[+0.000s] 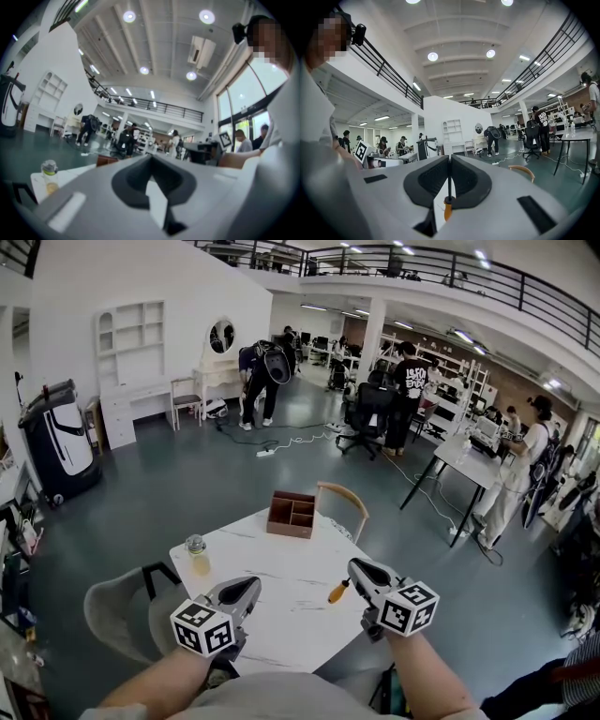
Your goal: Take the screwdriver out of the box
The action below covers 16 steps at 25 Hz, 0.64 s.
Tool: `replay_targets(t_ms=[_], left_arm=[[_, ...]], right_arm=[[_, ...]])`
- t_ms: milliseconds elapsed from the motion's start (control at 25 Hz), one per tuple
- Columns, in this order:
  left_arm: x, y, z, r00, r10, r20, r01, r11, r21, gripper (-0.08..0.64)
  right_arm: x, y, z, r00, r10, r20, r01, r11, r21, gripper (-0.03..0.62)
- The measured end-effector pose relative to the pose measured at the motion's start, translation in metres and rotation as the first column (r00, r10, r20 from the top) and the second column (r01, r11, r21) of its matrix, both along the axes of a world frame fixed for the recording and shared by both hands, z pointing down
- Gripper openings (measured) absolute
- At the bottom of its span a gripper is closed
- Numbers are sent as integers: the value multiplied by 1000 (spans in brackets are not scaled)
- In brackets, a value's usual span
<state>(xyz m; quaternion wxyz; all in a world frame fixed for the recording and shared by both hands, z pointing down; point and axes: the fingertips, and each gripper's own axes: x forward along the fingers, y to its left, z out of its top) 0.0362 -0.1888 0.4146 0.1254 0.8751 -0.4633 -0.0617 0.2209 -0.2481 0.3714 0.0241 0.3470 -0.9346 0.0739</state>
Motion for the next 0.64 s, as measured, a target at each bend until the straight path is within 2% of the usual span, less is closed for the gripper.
replay_targets(t_ms=[640], left_arm=[[-1,-1,2,1000,11,1,-11,1000,2,5]], right_arm=[[-1,1,3,1000,-1,-8,1,1000,4,21]])
